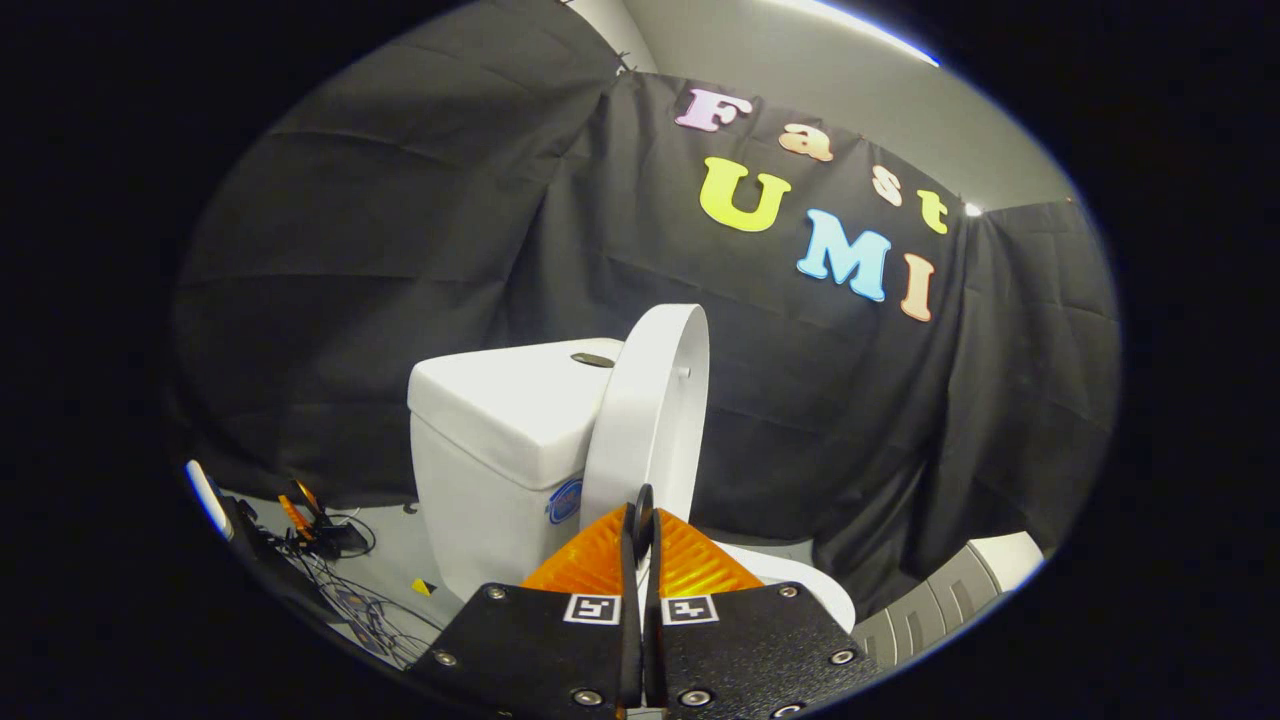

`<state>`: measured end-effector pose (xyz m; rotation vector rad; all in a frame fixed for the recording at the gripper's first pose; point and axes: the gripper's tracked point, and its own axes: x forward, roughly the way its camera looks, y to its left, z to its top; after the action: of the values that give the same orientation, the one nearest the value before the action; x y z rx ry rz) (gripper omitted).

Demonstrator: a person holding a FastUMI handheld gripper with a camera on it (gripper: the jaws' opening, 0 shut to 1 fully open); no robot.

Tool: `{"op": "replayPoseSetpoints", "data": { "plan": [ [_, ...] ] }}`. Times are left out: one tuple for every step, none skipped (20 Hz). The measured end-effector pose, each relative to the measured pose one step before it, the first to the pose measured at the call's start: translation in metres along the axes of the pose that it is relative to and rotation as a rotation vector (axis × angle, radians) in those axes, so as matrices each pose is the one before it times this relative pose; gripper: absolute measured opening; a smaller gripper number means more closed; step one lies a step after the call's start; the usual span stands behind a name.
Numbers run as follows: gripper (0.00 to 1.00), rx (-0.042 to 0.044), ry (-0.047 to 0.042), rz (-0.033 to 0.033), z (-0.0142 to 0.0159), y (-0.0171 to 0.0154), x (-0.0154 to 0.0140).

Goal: Open the toilet lid.

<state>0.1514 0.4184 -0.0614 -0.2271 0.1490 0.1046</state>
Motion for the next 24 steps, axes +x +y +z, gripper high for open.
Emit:
{"op": "replayPoseSetpoints", "data": {
  "plan": [
    [0.01,0.00233,0.00428,0.00984,-0.00086,0.00058,0.00054],
    [0.02,-0.01618,0.00483,0.00832,0.00134,0.00083,-0.00011],
    [0.04,-0.01845,0.00779,0.00543,0.00132,0.00064,-0.00088],
    [0.05,-0.00656,0.00773,0.01932,-0.00003,0.0033,-0.00138],
    [0.1,0.00224,0.0083,0.03363,-0.00286,0.0066,0.00025],
    [0.14,0.00129,0.00232,0.00845,-0.00014,0.00214,-0.00014],
    [0.27,0.0054,-0.00534,0.00668,0.00091,-0.0038,-0.00578],
    [0.4,0.00038,-0.01387,-0.00415,0.00329,-0.0012,-0.00692],
    [0.52,-0.00211,-0.01622,0.00733,0.00613,0.00151,-0.00475],
    [0.65,0.00115,-0.02248,0.01697,0.00715,0.00315,-0.00537],
    [0.88,0.01006,-0.02388,0.02164,0.00626,0.00315,-0.00726],
    [0.94,0.01727,-0.02358,0.02649,0.00705,0.00325,-0.00816],
    [0.95,0.02077,-0.02475,0.01899,0.00743,-0.00187,-0.00872],
    [0.95,0.02833,-0.03104,0.01184,0.00898,-0.00298,-0.012],
    [0.95,0.03266,-0.03484,0.01186,0.01014,-0.00384,-0.01336],
    [0.95,0.03288,-0.03566,0.0118,0.01135,-0.00564,-0.01205],
    [0.95,0.0265,-0.03361,0.01521,0.00996,-0.00709,-0.00955],
    [0.95,0.01769,-0.03074,0.00858,0.01192,-0.00953,-0.01119],
    [0.95,0.01086,-0.03023,-0.00221,0.01152,-0.01412,-0.01105],
    [0.95,0.00716,-0.0249,-0.01179,0.01167,-0.01674,-0.01277],
    [0.95,0.0043,-0.00741,-0.01316,0.00329,-0.01881,-0.00858],
    [0.95,-0.00338,0.01162,-0.00562,-0.0003,-0.01848,-0.01092],
    [0.95,-0.00988,0.00323,-0.00062,-0.00027,-0.01726,-0.00865],
    [0.95,-0.013,-0.00355,-0.00565,0.00281,-0.01811,-0.01159]
  ]
}}
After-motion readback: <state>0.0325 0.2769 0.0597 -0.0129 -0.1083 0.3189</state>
